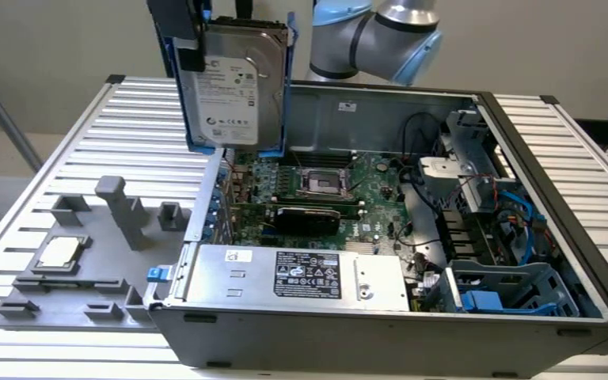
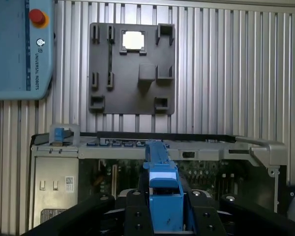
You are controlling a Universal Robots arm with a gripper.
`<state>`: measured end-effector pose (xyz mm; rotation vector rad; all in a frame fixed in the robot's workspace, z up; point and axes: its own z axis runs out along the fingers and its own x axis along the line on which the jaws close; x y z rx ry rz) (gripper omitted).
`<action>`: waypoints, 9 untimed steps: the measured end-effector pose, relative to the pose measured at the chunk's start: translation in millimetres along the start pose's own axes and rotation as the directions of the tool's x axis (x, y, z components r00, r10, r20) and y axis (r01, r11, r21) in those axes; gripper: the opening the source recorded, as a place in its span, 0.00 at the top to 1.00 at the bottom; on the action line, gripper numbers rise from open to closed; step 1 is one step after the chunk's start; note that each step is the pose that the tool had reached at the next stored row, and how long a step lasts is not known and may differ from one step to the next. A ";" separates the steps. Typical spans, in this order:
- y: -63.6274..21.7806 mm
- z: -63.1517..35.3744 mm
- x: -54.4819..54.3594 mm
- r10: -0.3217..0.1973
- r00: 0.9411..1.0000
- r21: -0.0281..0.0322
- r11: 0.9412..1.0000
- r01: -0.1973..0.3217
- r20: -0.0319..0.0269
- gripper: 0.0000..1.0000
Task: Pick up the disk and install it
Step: 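Pick up the disk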
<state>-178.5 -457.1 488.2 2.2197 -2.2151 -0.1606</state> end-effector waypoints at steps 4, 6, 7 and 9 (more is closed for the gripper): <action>-15.9 -1.6 4.8 0.000 1.000 0.000 1.000 0.000 0.000 0.67; -24.2 -2.3 6.7 0.000 1.000 0.000 1.000 0.000 0.000 0.67; -28.5 -2.7 7.8 0.000 1.000 0.000 1.000 0.000 0.000 0.67; -37.0 -3.4 10.2 0.000 1.000 0.000 1.000 0.000 0.000 0.67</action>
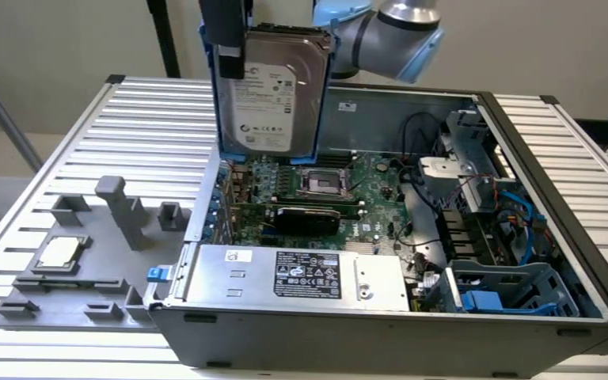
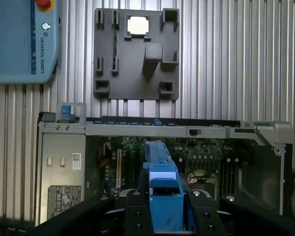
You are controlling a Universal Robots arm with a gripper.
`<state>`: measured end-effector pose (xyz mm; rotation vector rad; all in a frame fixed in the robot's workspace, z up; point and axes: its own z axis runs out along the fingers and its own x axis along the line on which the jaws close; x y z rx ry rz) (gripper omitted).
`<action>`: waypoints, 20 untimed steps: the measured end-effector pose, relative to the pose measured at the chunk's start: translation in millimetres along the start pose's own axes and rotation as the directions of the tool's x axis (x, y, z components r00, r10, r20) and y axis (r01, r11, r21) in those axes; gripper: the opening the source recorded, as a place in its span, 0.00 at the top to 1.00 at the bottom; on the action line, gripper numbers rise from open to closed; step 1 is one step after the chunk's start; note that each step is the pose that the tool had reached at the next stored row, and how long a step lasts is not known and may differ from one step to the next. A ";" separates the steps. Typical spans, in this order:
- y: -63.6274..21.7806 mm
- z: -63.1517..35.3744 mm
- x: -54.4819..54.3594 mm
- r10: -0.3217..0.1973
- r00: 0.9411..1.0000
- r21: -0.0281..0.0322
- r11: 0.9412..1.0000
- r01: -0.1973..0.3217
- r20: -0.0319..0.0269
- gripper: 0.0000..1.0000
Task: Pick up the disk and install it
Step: 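Pick up the disk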
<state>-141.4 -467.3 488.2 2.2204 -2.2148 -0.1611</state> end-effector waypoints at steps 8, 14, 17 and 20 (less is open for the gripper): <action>-35.8 -3.5 10.8 0.000 1.000 0.000 1.000 0.000 0.000 0.67; -63.2 -6.3 21.0 0.000 1.000 0.000 1.000 0.000 0.000 0.67; -76.8 -7.6 26.3 0.000 1.000 0.000 1.000 0.000 0.000 0.67; -90.2 -9.0 31.7 0.000 1.000 0.000 1.000 0.000 0.000 0.67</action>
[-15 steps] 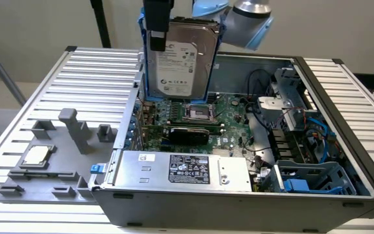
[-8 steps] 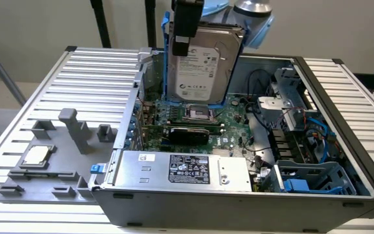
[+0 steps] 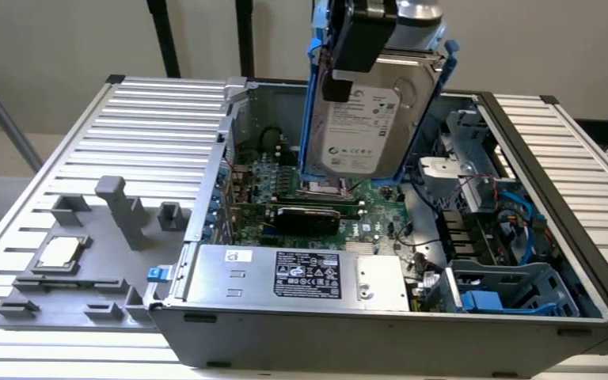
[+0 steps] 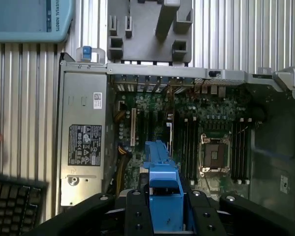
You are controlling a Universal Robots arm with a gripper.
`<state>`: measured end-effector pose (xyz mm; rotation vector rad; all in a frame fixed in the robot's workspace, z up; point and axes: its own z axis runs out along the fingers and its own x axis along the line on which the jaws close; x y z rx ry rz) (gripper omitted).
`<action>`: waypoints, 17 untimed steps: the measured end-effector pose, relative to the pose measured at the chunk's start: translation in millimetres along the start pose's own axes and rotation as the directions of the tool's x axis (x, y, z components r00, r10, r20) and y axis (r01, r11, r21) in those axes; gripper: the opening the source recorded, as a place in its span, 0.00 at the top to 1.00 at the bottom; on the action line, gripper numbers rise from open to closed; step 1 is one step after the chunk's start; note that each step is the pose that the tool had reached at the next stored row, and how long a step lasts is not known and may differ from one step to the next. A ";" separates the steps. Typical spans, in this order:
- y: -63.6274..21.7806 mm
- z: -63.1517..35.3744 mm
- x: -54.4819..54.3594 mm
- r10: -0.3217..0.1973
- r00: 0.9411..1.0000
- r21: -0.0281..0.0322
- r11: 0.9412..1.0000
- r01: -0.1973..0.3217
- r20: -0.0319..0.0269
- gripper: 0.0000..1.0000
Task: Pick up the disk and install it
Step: 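Pick up the disk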
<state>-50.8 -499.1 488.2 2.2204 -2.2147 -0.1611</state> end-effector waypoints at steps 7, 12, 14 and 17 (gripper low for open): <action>-29.0 -3.2 14.1 0.000 1.000 0.000 1.000 0.000 0.000 0.67; -47.0 -5.3 25.1 0.000 1.000 0.000 1.000 0.000 0.000 0.67; -54.2 -6.1 29.5 0.000 1.000 0.000 1.000 0.000 0.000 0.67; -64.8 -7.4 36.2 0.000 1.000 0.000 1.000 0.000 0.000 0.67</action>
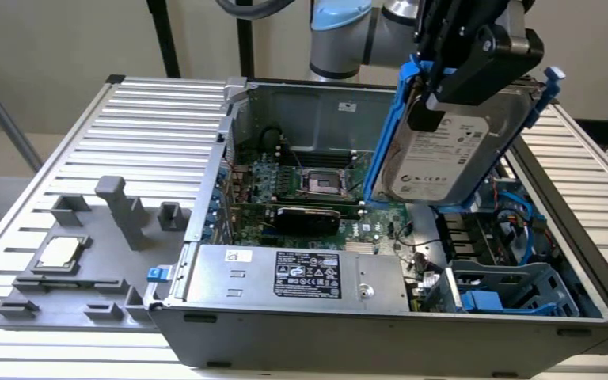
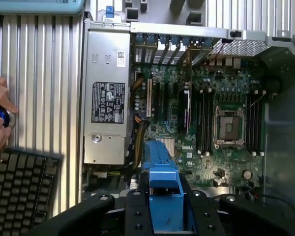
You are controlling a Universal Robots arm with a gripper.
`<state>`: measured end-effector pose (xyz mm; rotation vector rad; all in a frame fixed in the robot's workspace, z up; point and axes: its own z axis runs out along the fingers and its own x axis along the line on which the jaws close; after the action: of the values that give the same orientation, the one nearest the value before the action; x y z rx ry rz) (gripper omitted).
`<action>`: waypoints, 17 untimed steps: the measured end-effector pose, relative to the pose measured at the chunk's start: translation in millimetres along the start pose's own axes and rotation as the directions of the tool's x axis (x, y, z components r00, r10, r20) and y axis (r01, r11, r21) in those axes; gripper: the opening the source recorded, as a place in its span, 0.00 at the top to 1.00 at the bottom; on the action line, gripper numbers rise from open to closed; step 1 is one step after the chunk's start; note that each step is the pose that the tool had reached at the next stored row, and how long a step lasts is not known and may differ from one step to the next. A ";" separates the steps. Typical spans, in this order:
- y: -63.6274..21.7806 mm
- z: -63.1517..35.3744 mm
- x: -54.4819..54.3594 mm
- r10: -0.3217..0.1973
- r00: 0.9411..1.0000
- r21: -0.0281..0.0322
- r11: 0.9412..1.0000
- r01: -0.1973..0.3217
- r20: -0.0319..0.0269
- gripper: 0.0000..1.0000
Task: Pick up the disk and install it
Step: 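Pick up the disk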
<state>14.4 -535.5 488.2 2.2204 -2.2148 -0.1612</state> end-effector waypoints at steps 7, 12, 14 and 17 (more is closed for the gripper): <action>-19.9 -2.8 18.3 0.000 1.000 0.000 1.000 0.000 0.000 0.67; -30.7 -4.7 33.3 0.000 1.000 0.000 1.000 0.000 0.000 0.67; -36.2 -5.5 38.8 0.000 1.000 0.000 1.000 0.000 0.000 0.67; -46.5 -6.8 46.2 0.000 1.000 0.000 1.000 0.000 0.000 0.67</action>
<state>61.3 -581.8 488.2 2.2203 -2.2148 -0.1611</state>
